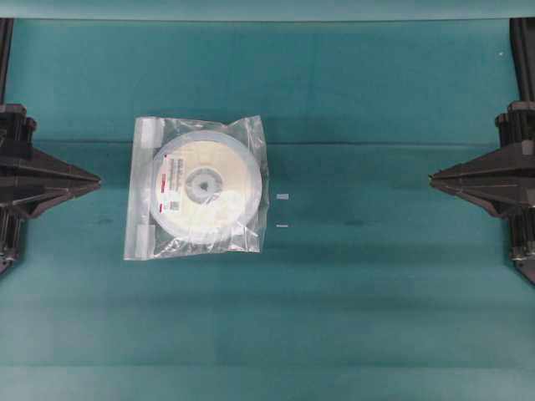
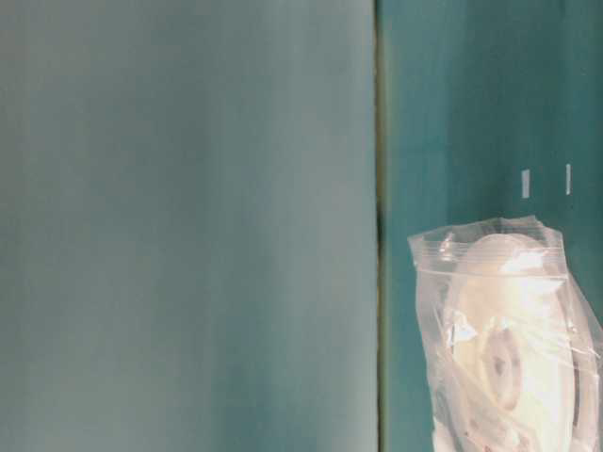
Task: Take out the reel from the clear zip bag.
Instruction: 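Move the left gripper to the bag's left edge and the right arm inward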
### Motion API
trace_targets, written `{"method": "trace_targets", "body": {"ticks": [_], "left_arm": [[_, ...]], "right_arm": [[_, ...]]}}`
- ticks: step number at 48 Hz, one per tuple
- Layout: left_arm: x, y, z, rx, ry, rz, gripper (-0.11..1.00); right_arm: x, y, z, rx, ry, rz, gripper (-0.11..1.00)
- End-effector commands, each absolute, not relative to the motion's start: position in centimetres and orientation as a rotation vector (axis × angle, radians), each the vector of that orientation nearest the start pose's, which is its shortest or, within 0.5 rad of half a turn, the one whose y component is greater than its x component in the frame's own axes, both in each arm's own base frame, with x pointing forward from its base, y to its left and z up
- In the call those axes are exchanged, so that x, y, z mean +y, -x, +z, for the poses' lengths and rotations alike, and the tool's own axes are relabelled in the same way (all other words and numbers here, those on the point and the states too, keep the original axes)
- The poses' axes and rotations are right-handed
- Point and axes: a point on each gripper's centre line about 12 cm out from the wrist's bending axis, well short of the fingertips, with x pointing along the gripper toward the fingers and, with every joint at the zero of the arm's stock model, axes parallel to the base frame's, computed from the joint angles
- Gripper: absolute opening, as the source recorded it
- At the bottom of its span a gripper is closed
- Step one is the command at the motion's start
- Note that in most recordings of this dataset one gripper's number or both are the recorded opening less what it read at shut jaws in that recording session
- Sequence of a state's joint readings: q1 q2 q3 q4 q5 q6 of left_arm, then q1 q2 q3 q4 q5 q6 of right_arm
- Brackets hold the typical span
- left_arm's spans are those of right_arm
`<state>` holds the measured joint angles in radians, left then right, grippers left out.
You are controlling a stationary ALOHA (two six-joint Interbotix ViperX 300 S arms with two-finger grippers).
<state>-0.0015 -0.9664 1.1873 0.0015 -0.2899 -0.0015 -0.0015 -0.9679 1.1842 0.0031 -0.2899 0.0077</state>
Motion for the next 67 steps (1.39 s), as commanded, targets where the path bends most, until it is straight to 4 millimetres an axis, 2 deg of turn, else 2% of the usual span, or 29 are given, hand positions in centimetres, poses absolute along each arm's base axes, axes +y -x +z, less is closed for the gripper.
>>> {"method": "trace_targets", "body": {"ticks": [1,4,7,9,20,31,42,51,61,67], "left_arm": [[0.0,-20.2,31.6,-0.141,0.026,-0.003,0.14],[0.0,-20.3,32.0,-0.149,0.055,-0.004,0.09],[0.0,-20.6,32.0,-0.141,0.098,-0.007,0.01],[0.0,-20.9,31.8,-0.130,0.127,-0.008,-0.02],[0.8,-22.2,30.2,-0.059,0.352,0.026,-0.02],[2.9,-23.1,28.1,0.006,0.681,0.134,-0.02],[4.0,-23.2,23.9,0.183,0.895,0.281,-0.02],[4.9,-22.9,21.2,0.274,0.915,0.368,-0.02],[5.4,-21.4,15.5,0.426,0.925,0.477,-0.02],[5.2,-20.7,13.3,0.456,0.927,0.488,-0.02]], "right_arm": [[-0.1,-20.1,29.9,-0.094,-0.019,-0.007,0.11],[-0.3,-20.1,29.9,-0.091,-0.080,-0.017,0.10],[-0.4,-20.1,29.8,-0.086,-0.144,-0.026,0.01],[-0.5,-20.1,29.8,-0.085,-0.179,-0.032,0.00],[-1.3,-20.9,29.0,-0.048,-0.342,-0.081,0.00],[-2.8,-22.4,27.3,0.006,-0.638,-0.185,0.00],[-3.3,-24.1,25.3,0.087,-0.715,-0.238,0.00],[-3.8,-25.6,24.2,0.133,-0.772,-0.277,0.00],[-4.0,-27.4,23.3,0.187,-0.787,-0.300,0.00],[-4.1,-28.3,23.0,0.214,-0.788,-0.307,0.00]]}}
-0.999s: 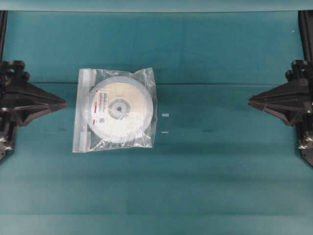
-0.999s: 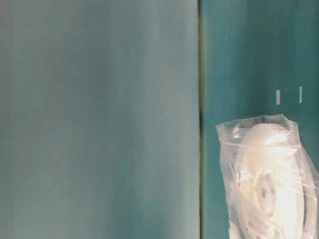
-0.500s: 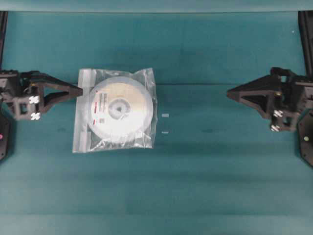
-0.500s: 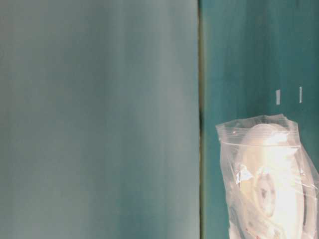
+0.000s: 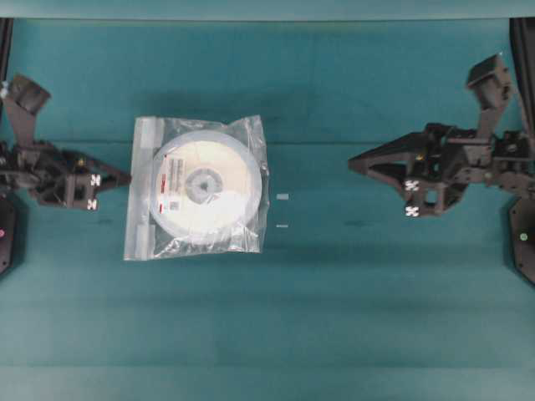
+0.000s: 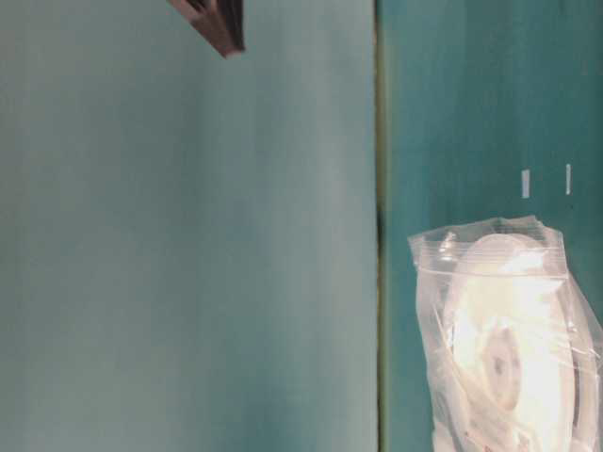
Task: Take out the reel from the clear zip bag.
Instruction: 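Move the left gripper to the bag's left edge and the right arm inward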
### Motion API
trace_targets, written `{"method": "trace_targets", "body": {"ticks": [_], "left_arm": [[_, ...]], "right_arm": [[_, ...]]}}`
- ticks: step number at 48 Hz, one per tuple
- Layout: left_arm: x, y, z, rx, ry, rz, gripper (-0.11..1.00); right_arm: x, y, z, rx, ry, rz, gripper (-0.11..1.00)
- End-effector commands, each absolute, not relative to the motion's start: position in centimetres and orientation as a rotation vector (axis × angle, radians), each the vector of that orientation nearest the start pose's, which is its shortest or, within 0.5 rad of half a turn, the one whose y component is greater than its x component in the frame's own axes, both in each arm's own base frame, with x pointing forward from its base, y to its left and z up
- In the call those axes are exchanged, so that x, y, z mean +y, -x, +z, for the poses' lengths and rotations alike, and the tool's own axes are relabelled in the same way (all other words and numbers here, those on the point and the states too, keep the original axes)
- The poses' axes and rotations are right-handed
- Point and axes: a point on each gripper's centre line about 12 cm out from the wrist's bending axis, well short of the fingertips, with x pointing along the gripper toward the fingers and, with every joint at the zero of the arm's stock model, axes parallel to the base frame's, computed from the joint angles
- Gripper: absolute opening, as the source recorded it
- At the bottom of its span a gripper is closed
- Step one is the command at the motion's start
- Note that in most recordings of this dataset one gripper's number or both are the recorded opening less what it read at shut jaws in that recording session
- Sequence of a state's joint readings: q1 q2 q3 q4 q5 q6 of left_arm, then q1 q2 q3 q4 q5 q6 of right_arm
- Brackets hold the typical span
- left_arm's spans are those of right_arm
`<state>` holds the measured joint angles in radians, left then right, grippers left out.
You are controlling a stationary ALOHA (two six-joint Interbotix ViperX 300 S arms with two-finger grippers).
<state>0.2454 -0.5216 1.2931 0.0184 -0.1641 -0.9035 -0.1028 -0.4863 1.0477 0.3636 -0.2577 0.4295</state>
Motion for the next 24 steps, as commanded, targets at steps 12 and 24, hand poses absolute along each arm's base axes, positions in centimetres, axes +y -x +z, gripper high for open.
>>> {"method": "trace_targets", "body": {"ticks": [12,24], "left_arm": [[5.1,-20.4,11.2,0.470,0.930,0.492,0.05],[5.4,-21.1,10.6,0.450,0.932,0.488,0.70]], "right_arm": [[-4.2,-29.3,22.6,0.245,-0.795,-0.319,0.00],[-4.7,-29.3,22.5,0.250,-0.824,-0.339,0.00]]}}
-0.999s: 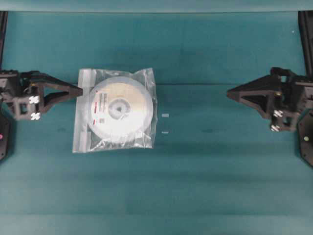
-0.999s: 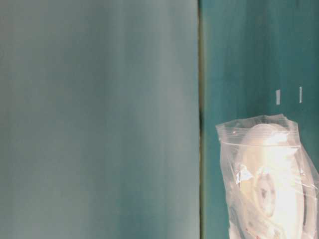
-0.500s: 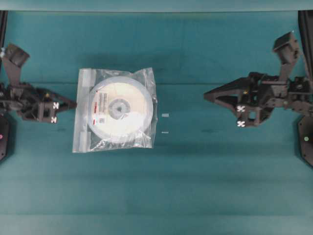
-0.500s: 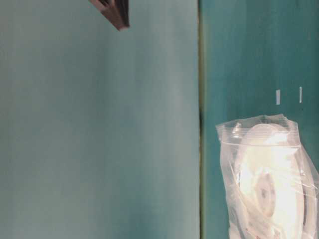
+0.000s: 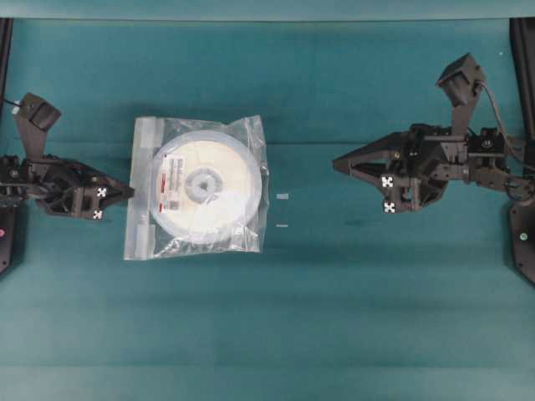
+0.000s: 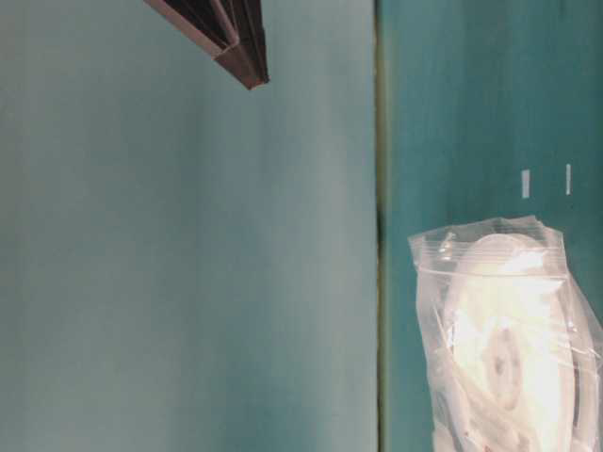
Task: Take out the reel from the clear zip bag.
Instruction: 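Move the left gripper to the bag's left edge and the right arm inward, then close the left gripper on the left edge of the clear bag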
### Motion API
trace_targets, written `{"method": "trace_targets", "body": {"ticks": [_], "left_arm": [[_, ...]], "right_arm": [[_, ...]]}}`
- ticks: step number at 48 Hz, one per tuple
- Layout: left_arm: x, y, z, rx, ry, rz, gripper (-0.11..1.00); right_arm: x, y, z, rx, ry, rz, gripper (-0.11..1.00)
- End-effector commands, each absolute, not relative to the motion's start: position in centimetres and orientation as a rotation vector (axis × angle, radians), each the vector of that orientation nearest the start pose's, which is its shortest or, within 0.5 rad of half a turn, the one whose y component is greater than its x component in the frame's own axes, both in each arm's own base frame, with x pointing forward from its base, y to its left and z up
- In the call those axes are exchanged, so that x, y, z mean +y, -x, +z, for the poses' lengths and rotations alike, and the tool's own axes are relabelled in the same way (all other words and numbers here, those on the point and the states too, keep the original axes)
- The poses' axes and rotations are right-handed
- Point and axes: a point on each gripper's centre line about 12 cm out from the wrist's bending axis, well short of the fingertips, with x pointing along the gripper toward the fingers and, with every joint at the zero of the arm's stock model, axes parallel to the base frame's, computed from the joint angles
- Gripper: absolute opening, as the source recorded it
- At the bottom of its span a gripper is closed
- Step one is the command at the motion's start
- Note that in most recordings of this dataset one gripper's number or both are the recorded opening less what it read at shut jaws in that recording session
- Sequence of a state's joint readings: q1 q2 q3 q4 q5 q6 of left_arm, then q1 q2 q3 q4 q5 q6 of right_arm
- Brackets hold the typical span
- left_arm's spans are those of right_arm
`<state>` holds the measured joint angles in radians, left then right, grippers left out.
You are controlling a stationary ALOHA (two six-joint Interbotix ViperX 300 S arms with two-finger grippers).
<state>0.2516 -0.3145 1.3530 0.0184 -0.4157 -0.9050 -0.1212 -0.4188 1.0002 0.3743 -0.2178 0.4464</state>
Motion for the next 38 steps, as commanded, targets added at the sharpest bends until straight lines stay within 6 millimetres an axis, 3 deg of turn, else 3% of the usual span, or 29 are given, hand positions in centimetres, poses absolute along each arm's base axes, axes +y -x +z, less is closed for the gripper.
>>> {"method": "trace_targets", "body": {"ticks": [1,4,6,13,25,38], "left_arm": [[5.4,-21.1,10.5,0.452,0.932,0.489,0.76],[5.4,-21.1,10.4,0.452,0.935,0.491,0.90],[5.4,-21.1,10.3,0.454,0.935,0.491,0.92],[5.8,-21.0,9.7,0.470,0.942,0.520,0.79],[6.5,-21.1,9.1,0.449,0.950,0.543,0.81],[7.0,-22.6,8.9,0.445,0.950,0.541,0.81]], "right_arm": [[-4.7,-29.3,22.5,0.250,-0.824,-0.339,0.00],[-4.7,-29.3,22.5,0.251,-0.825,-0.340,0.00],[-4.7,-29.3,22.5,0.251,-0.825,-0.340,0.00],[-4.7,-29.3,22.5,0.251,-0.824,-0.339,0.00],[-4.6,-29.2,22.5,0.251,-0.826,-0.339,0.00],[-4.6,-29.2,22.4,0.259,-0.826,-0.340,0.00]]}}
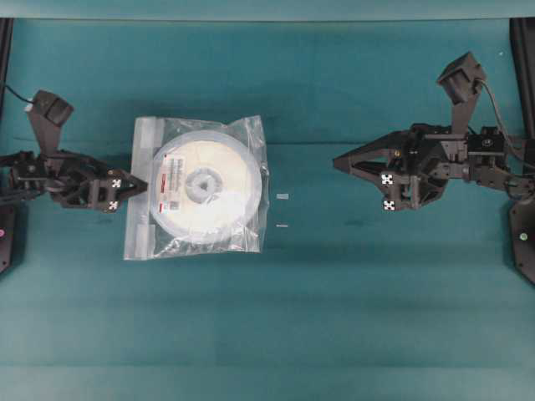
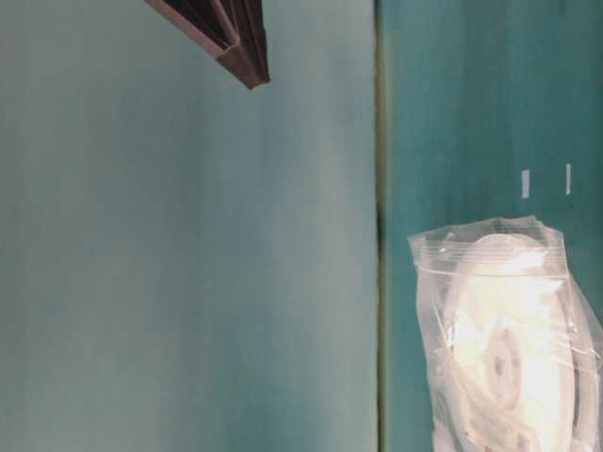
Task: Take out the reel from the clear zip bag.
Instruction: 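Close the left gripper on the left edge of the clear bag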
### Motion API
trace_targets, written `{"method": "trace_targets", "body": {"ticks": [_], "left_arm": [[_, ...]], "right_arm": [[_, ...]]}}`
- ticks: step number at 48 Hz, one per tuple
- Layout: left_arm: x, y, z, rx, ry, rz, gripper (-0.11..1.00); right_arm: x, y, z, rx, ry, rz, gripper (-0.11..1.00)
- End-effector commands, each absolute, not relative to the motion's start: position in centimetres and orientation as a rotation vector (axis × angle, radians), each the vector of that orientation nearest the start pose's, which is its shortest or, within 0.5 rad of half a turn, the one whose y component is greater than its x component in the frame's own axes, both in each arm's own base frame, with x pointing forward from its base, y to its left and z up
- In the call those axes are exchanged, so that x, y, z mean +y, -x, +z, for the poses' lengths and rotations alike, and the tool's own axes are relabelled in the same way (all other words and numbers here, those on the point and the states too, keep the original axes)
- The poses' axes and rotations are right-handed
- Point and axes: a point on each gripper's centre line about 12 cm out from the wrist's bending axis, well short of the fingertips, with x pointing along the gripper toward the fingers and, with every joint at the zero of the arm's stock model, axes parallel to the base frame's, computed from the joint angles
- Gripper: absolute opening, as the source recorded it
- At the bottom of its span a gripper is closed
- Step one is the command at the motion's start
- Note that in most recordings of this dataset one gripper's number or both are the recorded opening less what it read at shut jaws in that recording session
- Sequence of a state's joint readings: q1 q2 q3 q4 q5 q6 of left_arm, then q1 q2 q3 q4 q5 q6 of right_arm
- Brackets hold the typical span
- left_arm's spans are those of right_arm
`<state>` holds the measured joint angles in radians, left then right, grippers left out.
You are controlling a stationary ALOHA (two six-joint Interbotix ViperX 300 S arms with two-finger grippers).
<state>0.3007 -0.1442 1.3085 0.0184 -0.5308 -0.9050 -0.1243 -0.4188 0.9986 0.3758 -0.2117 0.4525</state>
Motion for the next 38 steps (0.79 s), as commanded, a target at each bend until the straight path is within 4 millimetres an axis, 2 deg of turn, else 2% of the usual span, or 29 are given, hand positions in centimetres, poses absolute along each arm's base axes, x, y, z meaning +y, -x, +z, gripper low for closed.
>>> {"method": "trace_targets", "body": {"ticks": [1,8,13,18,24,29,33,38], "left_arm": [[7.0,-22.7,8.9,0.445,0.950,0.541,0.81],[7.1,-23.0,9.0,0.442,0.947,0.537,0.80],[7.1,-23.0,9.0,0.444,0.948,0.540,0.74],[7.1,-22.9,9.0,0.446,0.946,0.539,0.58],[7.2,-23.1,9.0,0.445,0.938,0.536,0.26],[7.2,-23.2,9.1,0.445,0.935,0.534,0.07],[7.2,-23.2,9.0,0.455,0.934,0.538,-0.01],[7.2,-23.1,8.7,0.480,0.934,0.549,-0.01]], "right_arm": [[-4.6,-29.2,22.4,0.260,-0.827,-0.340,0.00],[-4.5,-29.2,22.2,0.274,-0.828,-0.341,0.00],[-4.5,-29.2,22.2,0.277,-0.828,-0.340,0.00],[-4.5,-29.1,22.1,0.279,-0.828,-0.342,0.00],[-4.5,-29.0,21.5,0.292,-0.857,-0.357,0.00],[-4.7,-29.1,21.0,0.306,-0.909,-0.384,0.00],[-4.8,-29.3,20.6,0.318,-0.928,-0.395,0.00],[-4.9,-29.5,19.9,0.339,-0.933,-0.410,0.01]]}}
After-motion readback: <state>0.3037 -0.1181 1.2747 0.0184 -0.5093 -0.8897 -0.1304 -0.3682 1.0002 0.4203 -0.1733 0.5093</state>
